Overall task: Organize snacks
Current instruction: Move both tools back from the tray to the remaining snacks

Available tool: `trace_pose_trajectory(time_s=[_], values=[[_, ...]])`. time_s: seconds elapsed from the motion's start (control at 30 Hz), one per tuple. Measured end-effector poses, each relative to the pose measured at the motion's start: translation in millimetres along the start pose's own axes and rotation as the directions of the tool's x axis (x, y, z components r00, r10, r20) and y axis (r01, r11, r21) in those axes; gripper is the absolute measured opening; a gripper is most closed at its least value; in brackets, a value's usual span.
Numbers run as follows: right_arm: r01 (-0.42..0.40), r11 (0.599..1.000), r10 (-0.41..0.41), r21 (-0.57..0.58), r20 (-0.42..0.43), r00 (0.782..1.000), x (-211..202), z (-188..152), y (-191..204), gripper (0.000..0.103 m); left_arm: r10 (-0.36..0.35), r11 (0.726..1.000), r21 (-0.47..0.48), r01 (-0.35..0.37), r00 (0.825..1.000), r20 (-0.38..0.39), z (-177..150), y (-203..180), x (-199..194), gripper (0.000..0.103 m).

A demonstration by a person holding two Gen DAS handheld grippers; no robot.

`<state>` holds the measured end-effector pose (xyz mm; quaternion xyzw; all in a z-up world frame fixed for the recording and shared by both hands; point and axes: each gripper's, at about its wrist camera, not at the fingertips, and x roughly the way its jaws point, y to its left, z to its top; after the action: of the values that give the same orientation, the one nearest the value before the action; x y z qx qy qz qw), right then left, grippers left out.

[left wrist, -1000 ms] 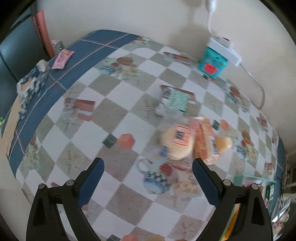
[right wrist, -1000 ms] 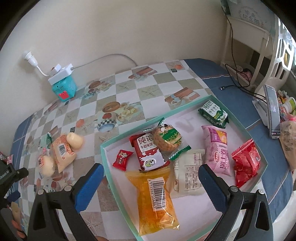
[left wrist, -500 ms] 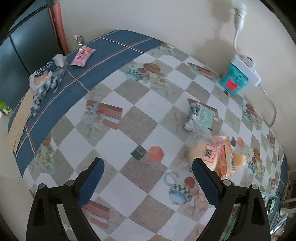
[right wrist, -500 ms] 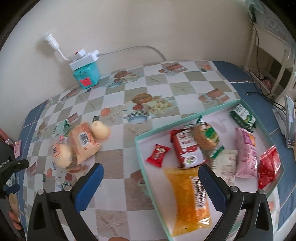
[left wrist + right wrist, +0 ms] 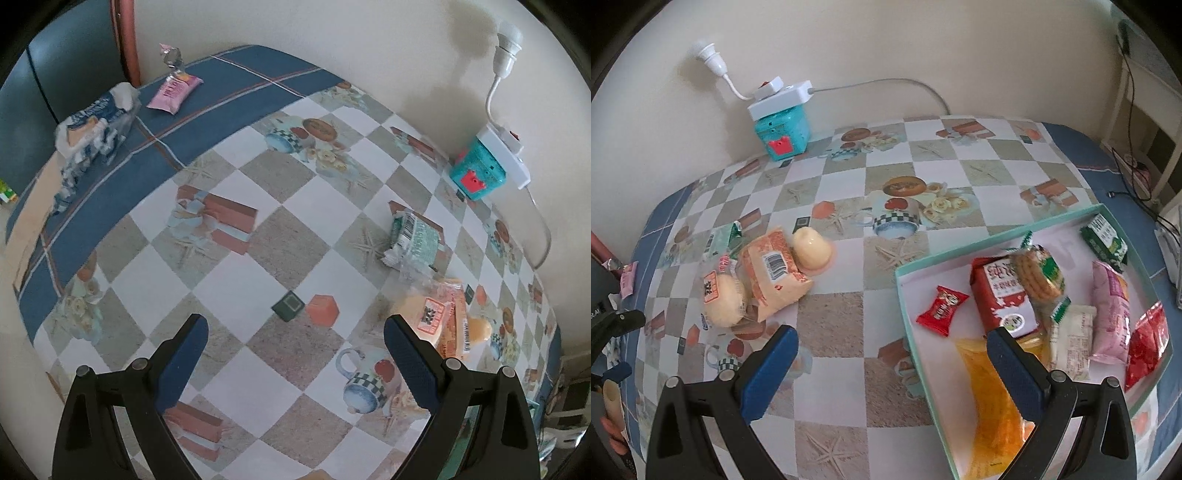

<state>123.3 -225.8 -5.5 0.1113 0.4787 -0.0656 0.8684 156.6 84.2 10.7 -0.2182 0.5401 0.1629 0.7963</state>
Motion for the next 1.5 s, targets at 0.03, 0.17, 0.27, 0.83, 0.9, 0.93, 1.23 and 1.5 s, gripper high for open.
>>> trace_pose_trajectory(time_s=[0.03,0.17,0.27,0.83,0.9,0.93,1.23,1.5], values=[[-0.003,1.000,0.003,-0.004,0.000,1.000,0.9,1.0,1.7,0.103,-0.010,1.000,0.004,0.010,1.000,-0.006,0.3,-1.4,1.4,0.096],[-0.013,1.000,0.013,-0.002,-0.002,1.000,5.6,7.7,6.1,0.103,-0.058,0.998,0.011,0.058,0.998,-0.022,2.5,-7.6,5.9,0.096],[-0.028,1.000,0.028,-0.005,-0.008,1.000,9.5,14.3,8.7,0.103,-0.094,0.995,0.013,0.095,0.995,-0.037,5.5,-13.7,11.9,0.096],[-0.034,0.992,0.028,-0.124,-0.051,0.998,42.7,67.0,31.8,0.086,-0.191,0.975,0.087,0.202,0.973,-0.128,3.3,-66.1,59.8,0.096],[-0.037,0.989,0.028,-0.140,-0.067,0.997,49.6,67.9,35.4,0.083,-0.188,0.975,0.095,0.202,0.973,-0.135,2.7,-70.5,65.0,0.096],[-0.034,0.988,0.023,-0.149,-0.073,0.997,53.5,68.4,37.2,0.080,-0.187,0.974,0.100,0.201,0.973,-0.134,2.2,-72.7,66.7,0.096],[-0.040,0.975,0.018,-0.217,-0.102,0.995,79.3,72.4,59.2,0.068,-0.173,0.973,0.139,0.187,0.979,-0.106,2.9,-86.1,70.6,0.084],[-0.047,0.962,0.019,-0.268,-0.105,0.994,91.2,72.0,76.8,0.055,-0.177,0.970,0.151,0.191,0.979,-0.099,2.9,-92.8,71.8,0.074]])
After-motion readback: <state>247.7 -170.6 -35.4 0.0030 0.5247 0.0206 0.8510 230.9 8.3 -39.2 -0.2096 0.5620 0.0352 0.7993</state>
